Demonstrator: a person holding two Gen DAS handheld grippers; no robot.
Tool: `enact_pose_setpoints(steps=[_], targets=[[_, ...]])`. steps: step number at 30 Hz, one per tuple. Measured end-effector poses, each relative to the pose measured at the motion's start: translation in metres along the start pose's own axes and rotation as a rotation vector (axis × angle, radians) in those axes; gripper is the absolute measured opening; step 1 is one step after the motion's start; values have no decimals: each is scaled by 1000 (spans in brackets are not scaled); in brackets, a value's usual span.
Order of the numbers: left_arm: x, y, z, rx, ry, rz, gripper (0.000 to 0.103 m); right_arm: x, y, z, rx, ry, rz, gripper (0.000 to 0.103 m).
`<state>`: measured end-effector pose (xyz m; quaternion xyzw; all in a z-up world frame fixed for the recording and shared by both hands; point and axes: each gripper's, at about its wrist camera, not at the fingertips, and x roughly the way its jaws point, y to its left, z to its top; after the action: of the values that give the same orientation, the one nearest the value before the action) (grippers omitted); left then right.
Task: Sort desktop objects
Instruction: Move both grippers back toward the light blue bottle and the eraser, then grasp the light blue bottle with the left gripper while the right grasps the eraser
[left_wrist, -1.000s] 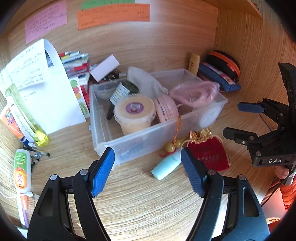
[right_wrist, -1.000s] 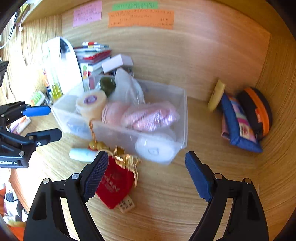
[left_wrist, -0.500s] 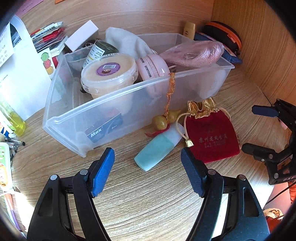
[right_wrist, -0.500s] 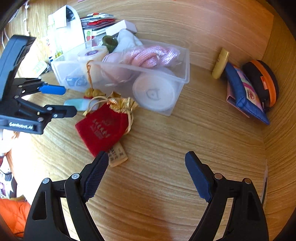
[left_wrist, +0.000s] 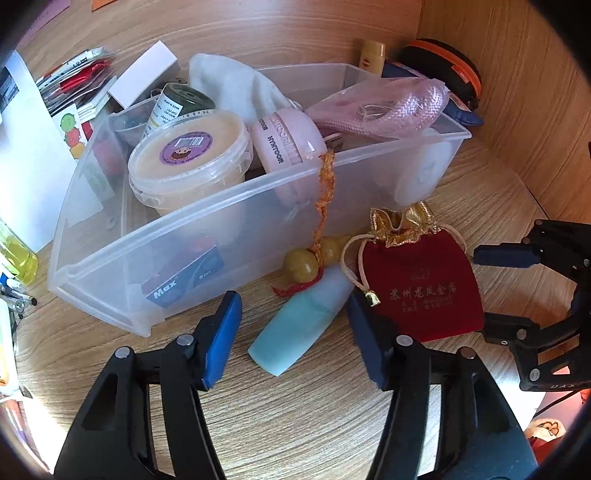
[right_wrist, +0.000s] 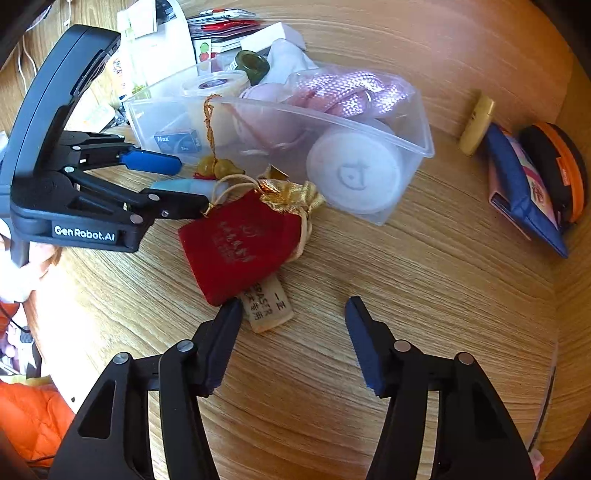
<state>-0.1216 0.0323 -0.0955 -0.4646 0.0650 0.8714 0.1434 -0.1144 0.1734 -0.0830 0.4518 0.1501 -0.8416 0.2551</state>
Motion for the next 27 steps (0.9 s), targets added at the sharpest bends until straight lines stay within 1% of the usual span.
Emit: enact_pose_setpoints(steps=[2,3,4,5,11,15,19,21,23,27], targets=[[-2,-4,-3,16,-4,-2,48,2,1,2,1,-5,14,41],[-3,-5,-4,22,-4,-7,47,2,2,3,-2,-9,15,39],[-4,-6,-6,25,-6,-16,46,2,3,4,-4,-14,19,31],[-6,-6,-7,27,-8,-21,42,2,4,4,-3,-19,11,23],[-11,1,-13,11,-13,-42,25,-2,3,0,4,-22,-21,22],[-16,6,-20,2,-17,-39,25,-8,-10,-4,52,-28,-50,22],[-25,17,-28,-21,-27,-32,25,-26,-25,-6,104,-72,-78,22],[-33,23,-35,-39,-47,-21,24,-38,-32,-4,122,-102,-83,22],[-44,26,-38,-57,-73,-14,24,-48,-27,-1,126,-130,-88,22],[-64,34,-35,-75,-124,-6,25,-58,-23,14,115,-173,-79,22]])
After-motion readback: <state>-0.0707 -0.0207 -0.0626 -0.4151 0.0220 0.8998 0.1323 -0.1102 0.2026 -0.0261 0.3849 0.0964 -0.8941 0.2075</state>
